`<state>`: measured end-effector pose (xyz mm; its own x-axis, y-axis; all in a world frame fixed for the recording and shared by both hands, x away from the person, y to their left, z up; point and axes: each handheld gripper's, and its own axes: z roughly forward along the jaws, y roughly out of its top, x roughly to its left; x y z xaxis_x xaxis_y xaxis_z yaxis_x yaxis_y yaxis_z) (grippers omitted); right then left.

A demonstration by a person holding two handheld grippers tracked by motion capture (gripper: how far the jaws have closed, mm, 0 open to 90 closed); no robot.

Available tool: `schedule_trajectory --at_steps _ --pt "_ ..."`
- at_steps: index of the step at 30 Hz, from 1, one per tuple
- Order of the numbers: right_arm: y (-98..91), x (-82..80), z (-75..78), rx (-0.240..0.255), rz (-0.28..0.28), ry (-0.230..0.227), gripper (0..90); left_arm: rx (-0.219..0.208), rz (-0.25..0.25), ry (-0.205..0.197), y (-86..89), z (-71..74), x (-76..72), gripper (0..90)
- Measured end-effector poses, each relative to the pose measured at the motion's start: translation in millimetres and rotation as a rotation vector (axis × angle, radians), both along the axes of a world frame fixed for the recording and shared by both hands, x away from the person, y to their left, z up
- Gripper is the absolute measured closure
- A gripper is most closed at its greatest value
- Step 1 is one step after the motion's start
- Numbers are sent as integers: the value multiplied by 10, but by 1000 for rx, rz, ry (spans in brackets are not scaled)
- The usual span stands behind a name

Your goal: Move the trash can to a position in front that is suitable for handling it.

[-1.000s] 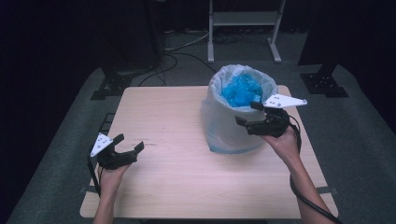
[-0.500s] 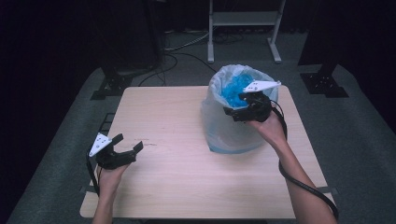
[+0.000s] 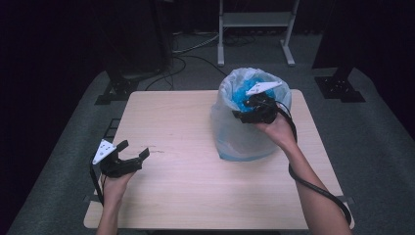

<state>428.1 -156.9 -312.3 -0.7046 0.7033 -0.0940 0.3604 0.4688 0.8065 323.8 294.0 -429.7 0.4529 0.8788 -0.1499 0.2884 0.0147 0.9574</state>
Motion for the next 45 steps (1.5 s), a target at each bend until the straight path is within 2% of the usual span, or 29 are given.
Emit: schedule_trajectory --at_steps 3,5,13,16,17,19,21,26,36,45 --pt "39 -18 -7 -30 1 -15 451 -9 -2 -1 -4 17 -6 15" --pt "42 -17 0 -31 4 -17 496 -5 -7 -4 -11 34 -11 15" --pt "98 -7 62 -64 80 29 682 -1 -11 -9 -22 60 -19 15" --pt "140 -7 67 -89 112 44 671 -7 -4 -17 7 80 -30 15" --pt "140 -7 67 -89 112 44 671 -7 -4 -17 7 80 -30 15" --pt "178 -14 64 -120 118 36 657 -13 1 -23 29 87 -36 15" --pt "183 -13 64 -127 116 33 681 -16 0 -19 30 87 -36 15" --pt "185 -19 65 -113 136 35 708 -26 -15 -20 10 121 -42 15" --pt "320 -99 63 -129 191 24 729 -33 -30 -50 24 209 -79 15" --pt "514 -227 56 -129 260 2 719 -28 -39 -39 14 242 -85 15"
